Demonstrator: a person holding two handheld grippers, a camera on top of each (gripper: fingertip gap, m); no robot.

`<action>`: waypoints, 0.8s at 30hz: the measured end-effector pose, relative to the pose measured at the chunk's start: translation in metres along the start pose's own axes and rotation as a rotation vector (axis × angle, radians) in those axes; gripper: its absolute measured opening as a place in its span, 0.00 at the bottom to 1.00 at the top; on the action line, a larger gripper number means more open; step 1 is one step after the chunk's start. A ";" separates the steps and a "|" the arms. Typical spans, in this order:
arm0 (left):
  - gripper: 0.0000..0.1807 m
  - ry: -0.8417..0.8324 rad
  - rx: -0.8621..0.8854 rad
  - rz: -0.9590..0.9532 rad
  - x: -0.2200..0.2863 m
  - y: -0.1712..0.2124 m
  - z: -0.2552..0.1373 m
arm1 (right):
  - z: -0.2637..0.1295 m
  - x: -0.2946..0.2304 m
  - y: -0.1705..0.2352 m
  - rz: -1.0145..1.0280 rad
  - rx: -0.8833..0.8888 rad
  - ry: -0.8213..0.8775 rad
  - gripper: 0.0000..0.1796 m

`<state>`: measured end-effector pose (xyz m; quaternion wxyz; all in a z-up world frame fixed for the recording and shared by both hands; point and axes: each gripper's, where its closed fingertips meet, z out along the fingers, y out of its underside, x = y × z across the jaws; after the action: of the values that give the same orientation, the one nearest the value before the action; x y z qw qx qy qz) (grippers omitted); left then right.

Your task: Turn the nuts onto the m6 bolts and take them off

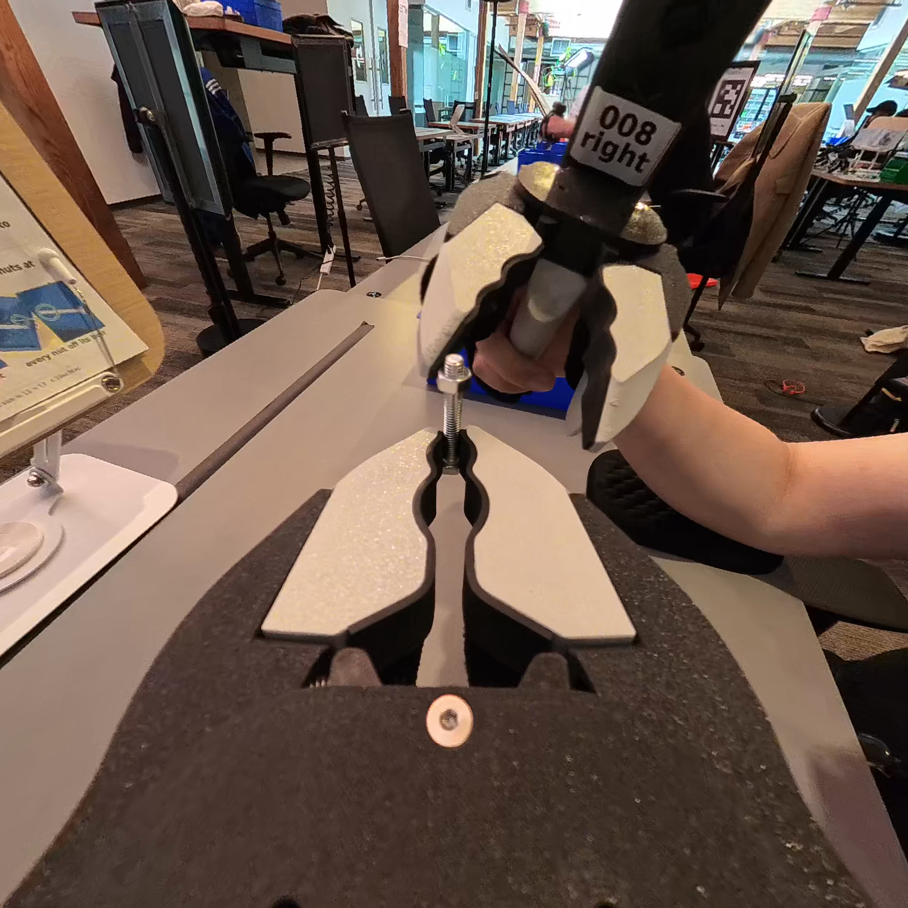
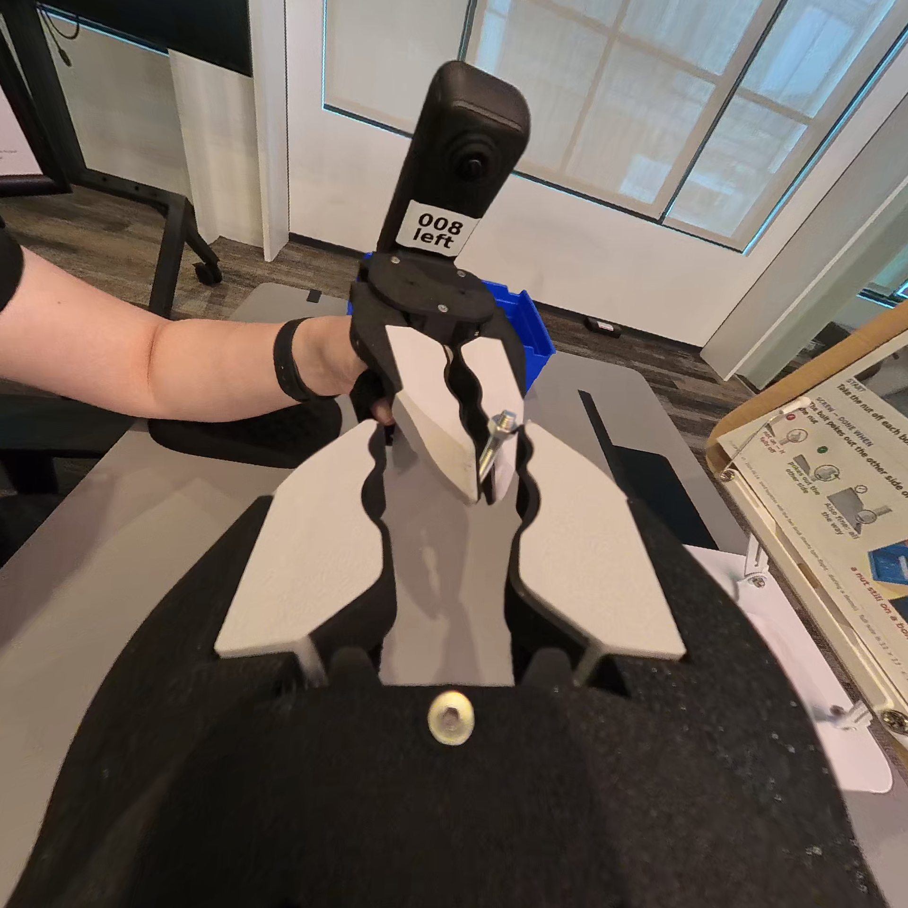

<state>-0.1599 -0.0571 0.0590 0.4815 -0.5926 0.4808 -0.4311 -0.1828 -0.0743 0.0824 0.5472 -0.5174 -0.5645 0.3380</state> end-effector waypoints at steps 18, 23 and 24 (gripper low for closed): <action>0.03 0.001 0.034 -0.037 -0.004 -0.005 -0.006 | -0.005 0.005 -0.006 0.026 0.038 0.019 0.24; 0.03 0.011 0.008 -0.007 0.002 -0.002 -0.001 | 0.002 0.003 -0.003 0.027 0.030 0.001 0.27; 0.03 0.009 0.008 -0.009 0.001 -0.002 -0.001 | 0.003 0.000 -0.002 0.021 0.022 -0.010 0.27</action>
<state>-0.1601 -0.0583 0.0609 0.4799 -0.5908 0.4785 -0.4379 -0.1863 -0.0739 0.0835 0.5464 -0.5156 -0.5581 0.3523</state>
